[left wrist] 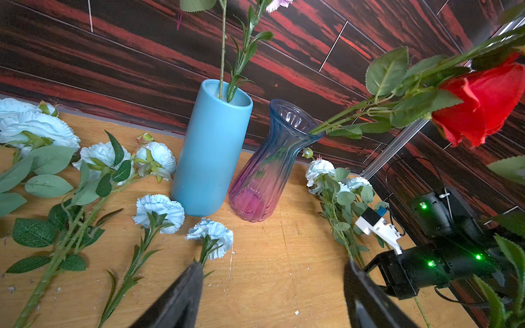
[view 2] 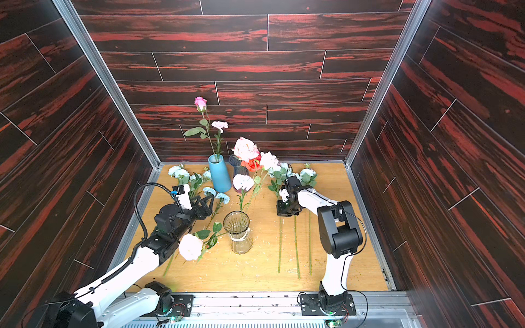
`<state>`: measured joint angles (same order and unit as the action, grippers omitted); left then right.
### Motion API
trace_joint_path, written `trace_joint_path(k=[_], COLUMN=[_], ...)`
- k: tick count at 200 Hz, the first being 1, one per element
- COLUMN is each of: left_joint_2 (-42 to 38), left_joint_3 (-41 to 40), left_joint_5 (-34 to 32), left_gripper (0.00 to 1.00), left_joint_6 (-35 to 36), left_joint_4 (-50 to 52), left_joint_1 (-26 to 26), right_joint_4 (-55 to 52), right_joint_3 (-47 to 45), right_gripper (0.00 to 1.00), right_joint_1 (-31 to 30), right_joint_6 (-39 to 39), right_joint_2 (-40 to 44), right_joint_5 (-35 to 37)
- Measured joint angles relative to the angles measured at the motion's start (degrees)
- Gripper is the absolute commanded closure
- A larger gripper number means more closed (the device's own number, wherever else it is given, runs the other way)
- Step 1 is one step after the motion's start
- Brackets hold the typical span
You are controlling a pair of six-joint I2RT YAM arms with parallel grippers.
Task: Pick out blue flowers from the vase
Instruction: Place the flower at the center of the board.
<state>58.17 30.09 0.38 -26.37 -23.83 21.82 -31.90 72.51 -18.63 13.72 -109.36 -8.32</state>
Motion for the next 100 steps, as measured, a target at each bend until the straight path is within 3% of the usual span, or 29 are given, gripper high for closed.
trace_joint_path(k=[100], left_joint_2=[0.0], left_joint_3=[0.0], left_joint_5=[0.0], left_gripper=[0.21], left_joint_6=[0.0], left_joint_4=[0.0], left_joint_1=[0.0], right_joint_4=[1.9], right_joint_3=[-3.0], right_gripper=[0.69], right_joint_1=[0.0], right_joint_6=[0.6], right_joint_2=[0.5], right_joint_5=[5.0])
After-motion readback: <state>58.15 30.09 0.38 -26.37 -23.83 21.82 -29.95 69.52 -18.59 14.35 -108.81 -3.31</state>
